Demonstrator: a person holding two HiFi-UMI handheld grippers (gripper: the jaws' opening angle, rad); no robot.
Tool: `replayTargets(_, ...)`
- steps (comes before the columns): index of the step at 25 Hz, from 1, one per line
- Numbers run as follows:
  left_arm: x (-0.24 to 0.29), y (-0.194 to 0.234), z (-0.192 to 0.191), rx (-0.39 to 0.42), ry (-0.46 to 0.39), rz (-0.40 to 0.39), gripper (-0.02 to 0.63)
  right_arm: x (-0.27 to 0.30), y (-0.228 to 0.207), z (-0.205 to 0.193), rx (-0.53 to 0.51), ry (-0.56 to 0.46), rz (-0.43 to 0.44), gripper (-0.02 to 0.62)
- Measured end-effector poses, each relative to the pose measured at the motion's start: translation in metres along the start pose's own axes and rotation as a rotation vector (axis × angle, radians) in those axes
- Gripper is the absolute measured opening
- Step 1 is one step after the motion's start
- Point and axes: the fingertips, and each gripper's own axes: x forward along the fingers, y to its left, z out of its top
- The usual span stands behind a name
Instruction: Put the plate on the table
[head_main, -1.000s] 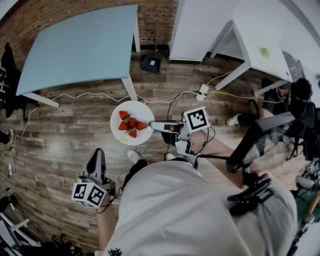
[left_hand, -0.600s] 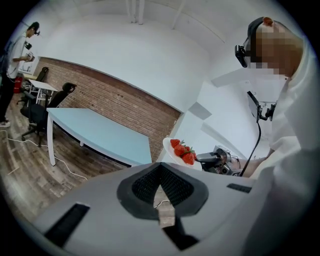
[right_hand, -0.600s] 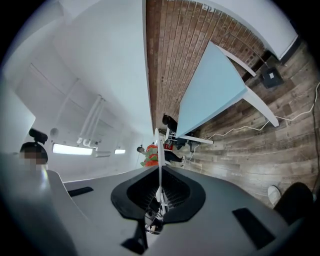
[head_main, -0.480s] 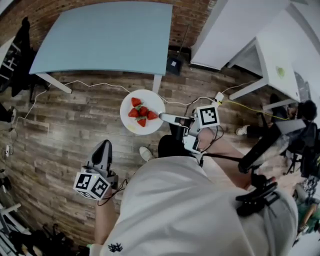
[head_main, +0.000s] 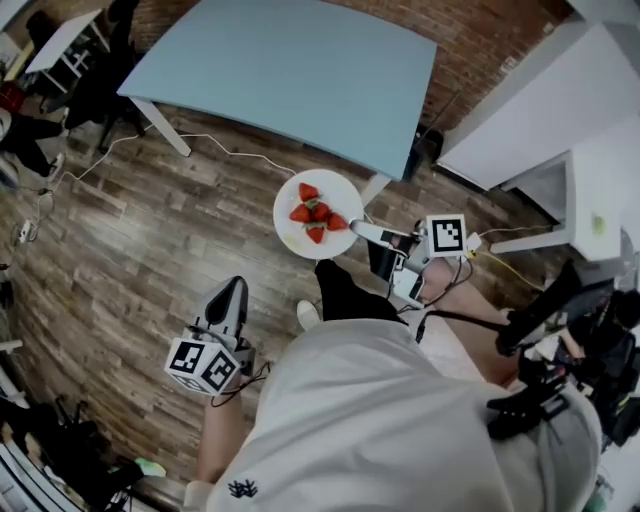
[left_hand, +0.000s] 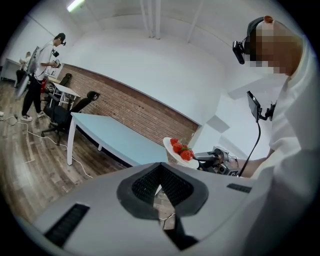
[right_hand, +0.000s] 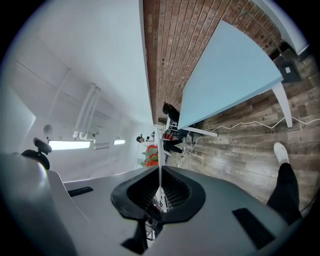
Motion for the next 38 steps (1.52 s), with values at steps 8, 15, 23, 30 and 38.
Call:
replayTargets(8, 0.046, 0.033, 0.037, 0.047, -0.017, 0.051, 0.002, 0.048, -0.022, 0.069, 0.014, -0.003, 0.045, 0.014)
replayTargets(15, 0.142, 0.058, 0.102, 0.078, 0.009, 0.071, 0.002, 0.095, -0.048, 0.182, 0.042, 0.002, 0.061, 0.015)
replayTargets(23, 0.238, 0.09, 0.14, 0.065, 0.018, 0.059, 0.002, 0.128, -0.098, 0.29, 0.075, -0.067, 0.016, 0.014)
replayTargets(30, 0.279, 0.148, 0.163, 0.088, 0.045, 0.023, 0.002, 0.177, -0.14, 0.357, 0.109, -0.155, -0.025, 0.015)
replayTargets(38, 0.349, 0.232, 0.225, 0.134, 0.135, -0.103, 0.002, 0.229, -0.211, 0.438, 0.166, -0.317, -0.118, 0.014)
